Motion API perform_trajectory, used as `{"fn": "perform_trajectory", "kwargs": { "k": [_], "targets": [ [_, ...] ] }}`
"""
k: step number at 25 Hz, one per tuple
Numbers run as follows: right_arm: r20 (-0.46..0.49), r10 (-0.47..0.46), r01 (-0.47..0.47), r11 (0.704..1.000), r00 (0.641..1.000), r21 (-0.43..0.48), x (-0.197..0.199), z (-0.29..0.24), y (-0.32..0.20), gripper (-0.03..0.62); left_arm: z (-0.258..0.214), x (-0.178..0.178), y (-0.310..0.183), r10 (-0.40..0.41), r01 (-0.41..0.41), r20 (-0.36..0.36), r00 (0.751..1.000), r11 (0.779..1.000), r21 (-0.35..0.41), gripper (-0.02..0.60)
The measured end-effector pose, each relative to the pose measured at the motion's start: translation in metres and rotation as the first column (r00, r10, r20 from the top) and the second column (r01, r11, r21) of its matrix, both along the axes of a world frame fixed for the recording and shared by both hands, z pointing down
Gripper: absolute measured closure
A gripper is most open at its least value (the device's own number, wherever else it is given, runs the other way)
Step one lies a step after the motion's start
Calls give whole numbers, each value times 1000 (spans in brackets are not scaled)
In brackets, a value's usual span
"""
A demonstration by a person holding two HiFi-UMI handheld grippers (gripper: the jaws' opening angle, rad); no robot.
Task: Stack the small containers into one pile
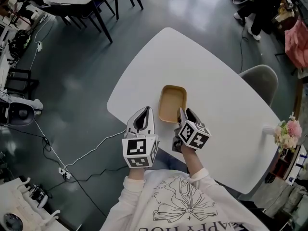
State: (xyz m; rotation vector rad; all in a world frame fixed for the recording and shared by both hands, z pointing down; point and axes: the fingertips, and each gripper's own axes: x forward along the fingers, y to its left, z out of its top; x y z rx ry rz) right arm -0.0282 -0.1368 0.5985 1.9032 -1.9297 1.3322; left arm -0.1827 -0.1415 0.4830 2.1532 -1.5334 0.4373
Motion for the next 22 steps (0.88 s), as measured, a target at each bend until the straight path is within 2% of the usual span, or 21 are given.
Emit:
{"fn": "perform_trajectory", "kwargs": {
  "k": [1,3,6,9,10,13,17,22],
  "targets": [
    [-20,-20,21,999,1000,40,0,-8,-5,418,-1,0,-2,1,-1,0,1000,1000,5,575],
    [-96,-60,74,987,994,146,3,-31,-15,418,-6,2,-5,4,-4,-1,1000,1000,20,575],
    [-248,-106,178,939,963,293,8,-73,-22,419,-21,7,-9,8,-8,2,1000,998,60,575],
    [-328,-113,244,888,938,391,15,-108,-20,424,-37,13,-8,5,-6,10,1000,994,111,575],
    [-345,-105,253,873,933,418,18,-118,-20,431,-43,15,-8,2,-3,4,1000,991,134,575],
    [-389,-62,261,835,919,485,29,-148,-16,517,-64,20,-7,-10,12,-12,1000,979,202,575],
    [-402,0,246,791,916,560,46,-185,-6,583,-94,27,3,-22,25,-13,1000,956,291,574],
    [-404,35,252,732,914,633,51,-228,8,583,-131,27,19,-50,51,-13,999,923,381,574]
  ]
}}
